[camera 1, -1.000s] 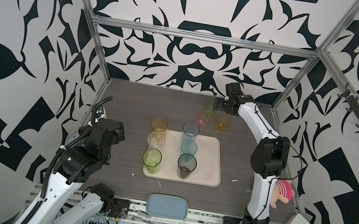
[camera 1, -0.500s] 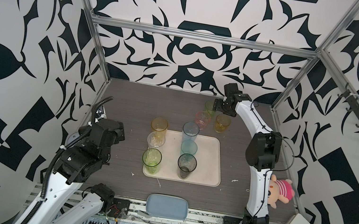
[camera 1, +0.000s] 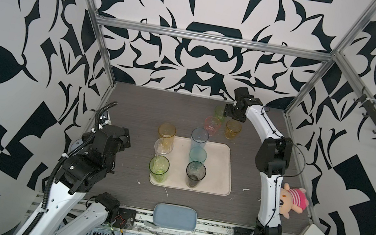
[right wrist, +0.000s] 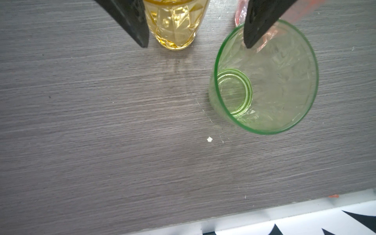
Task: Place the glasses into the tray
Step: Pick up the glass from the top-center of the table.
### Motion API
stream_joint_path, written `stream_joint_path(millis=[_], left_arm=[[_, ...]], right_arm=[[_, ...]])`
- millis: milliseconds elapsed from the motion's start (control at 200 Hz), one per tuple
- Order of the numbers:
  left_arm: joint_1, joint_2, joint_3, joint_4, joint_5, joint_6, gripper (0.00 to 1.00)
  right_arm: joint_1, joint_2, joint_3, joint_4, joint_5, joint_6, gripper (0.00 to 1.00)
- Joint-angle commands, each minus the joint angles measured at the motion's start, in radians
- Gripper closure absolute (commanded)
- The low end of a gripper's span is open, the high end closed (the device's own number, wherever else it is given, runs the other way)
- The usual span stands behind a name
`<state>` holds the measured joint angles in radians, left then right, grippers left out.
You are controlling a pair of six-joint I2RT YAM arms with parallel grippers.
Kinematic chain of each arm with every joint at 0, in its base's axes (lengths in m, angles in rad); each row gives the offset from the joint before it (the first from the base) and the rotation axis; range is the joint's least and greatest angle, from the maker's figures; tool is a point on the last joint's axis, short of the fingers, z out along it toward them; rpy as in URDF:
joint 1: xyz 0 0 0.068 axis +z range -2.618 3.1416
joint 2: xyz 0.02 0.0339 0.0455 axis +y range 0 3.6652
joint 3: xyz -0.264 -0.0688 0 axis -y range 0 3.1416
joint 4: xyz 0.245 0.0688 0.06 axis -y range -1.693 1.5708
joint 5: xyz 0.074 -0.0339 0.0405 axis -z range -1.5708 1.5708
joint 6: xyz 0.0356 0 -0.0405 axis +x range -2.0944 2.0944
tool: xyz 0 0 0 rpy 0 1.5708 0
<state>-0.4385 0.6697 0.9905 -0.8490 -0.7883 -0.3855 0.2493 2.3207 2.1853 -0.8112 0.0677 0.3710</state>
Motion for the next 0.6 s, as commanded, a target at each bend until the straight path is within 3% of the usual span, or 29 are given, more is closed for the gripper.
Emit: stream_joint_path(millis=[0, 185, 380, 595], left_arm=[[0.001, -0.006, -0.011, 0.005, -0.005, -0.013, 0.01], [0.001, -0.01, -0.013, 0.007, -0.003, -0.013, 0.01], [0.002, -0.009, -0.012, 0.009, 0.001, -0.012, 0.01], [0.002, -0.007, -0.012, 0.009, 0.003, -0.01, 0.0]], right_arm=[[-0.008, 0.0, 0.046, -0.003, -0.025, 0.005, 0.3], [-0.01, 0.008, 0.047, 0.013, -0.056, 0.006, 0.38], [-0.013, 0.023, 0.058, 0.022, -0.086, 0.017, 0.55], [-0.012, 0.044, 0.085, 0.022, -0.116, 0.023, 0.59]])
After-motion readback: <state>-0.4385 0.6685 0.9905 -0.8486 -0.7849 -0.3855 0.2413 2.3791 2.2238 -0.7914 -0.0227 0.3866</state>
